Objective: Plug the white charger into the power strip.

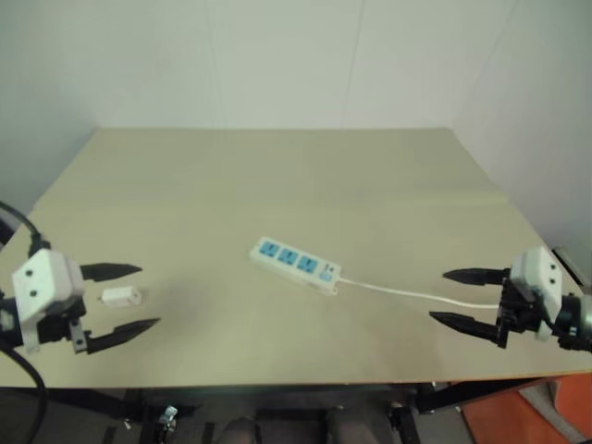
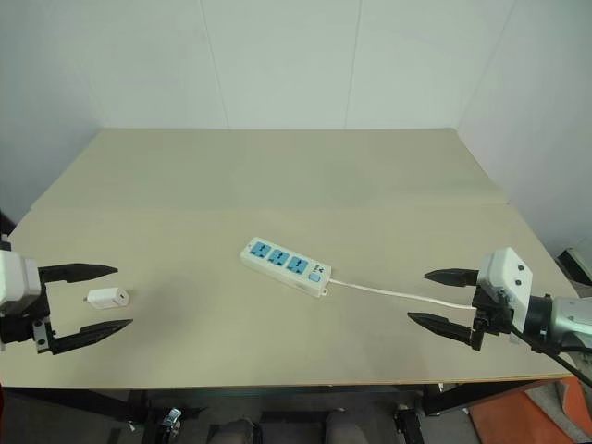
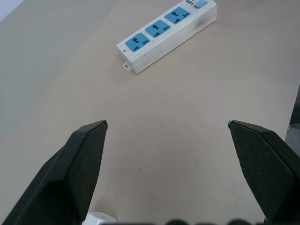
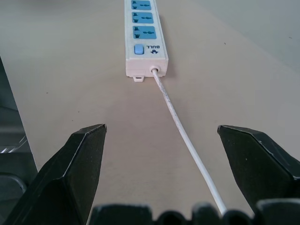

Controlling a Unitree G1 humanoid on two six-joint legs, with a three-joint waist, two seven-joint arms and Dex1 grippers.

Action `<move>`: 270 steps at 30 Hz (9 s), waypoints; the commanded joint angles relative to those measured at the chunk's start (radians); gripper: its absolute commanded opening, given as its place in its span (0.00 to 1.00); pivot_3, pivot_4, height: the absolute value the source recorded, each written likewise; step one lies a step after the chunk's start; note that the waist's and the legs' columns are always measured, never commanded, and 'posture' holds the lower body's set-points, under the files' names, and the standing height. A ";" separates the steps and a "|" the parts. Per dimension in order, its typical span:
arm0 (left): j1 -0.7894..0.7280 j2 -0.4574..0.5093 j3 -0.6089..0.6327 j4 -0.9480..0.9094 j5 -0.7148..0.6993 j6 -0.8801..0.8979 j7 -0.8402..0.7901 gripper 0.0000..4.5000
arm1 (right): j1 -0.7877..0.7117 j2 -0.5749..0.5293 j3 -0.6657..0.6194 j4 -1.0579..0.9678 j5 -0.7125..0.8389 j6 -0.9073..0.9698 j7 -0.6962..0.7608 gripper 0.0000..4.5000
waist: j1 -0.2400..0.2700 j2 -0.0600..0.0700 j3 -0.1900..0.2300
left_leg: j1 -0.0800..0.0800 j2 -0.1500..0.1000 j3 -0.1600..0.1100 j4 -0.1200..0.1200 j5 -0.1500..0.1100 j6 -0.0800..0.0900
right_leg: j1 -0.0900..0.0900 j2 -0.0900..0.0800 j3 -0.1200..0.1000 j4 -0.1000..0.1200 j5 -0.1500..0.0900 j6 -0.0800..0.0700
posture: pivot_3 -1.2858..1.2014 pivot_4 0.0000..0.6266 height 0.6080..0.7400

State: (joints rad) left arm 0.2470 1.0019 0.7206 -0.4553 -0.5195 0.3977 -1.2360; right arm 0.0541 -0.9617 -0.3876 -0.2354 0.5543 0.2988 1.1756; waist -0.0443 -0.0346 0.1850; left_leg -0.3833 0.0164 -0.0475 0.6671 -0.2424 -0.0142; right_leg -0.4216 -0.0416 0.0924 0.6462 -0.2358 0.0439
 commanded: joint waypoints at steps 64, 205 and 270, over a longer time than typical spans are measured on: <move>-0.353 0.059 -0.353 0.243 0.045 -0.168 -0.064 1.00 | -0.581 0.627 0.485 0.755 -0.345 -0.426 -0.161 0.99 | -0.026 0.001 0.000 | 0.000 0.000 -0.002 0.000 0.000 0.000 | -0.001 0.001 -0.001 0.002 0.006 -0.009 | 0.52 0.24 1.00; -0.825 -0.393 -0.763 0.459 0.030 -0.129 -0.204 0.23 | -0.581 0.544 0.710 0.765 -0.416 -0.468 0.198 0.76 | -0.026 -0.010 -0.007 | 0.015 0.001 -0.003 0.000 0.000 0.000 | 0.010 0.005 0.001 0.008 0.004 -0.010 | 0.52 0.24 1.00; -0.642 -0.468 -0.862 0.724 0.158 -0.356 -0.175 0.23 | -0.524 0.555 0.697 0.692 -0.389 -0.416 0.138 0.76 | -0.029 -0.008 -0.009 | 0.026 0.002 -0.003 -0.007 0.000 0.000 | 0.021 0.005 0.001 0.001 0.000 -0.004 | 0.52 0.24 1.00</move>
State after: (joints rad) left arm -0.4260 0.4733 -0.1605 0.2077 -0.4171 0.0248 -1.4210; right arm -0.4985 -0.3909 0.2910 0.4353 0.1995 -0.1434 1.3016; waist -0.0731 -0.0426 0.1764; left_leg -0.3561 0.0184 -0.0506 0.6598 -0.2424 -0.0142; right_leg -0.3996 -0.0362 0.0937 0.6472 -0.2362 0.0402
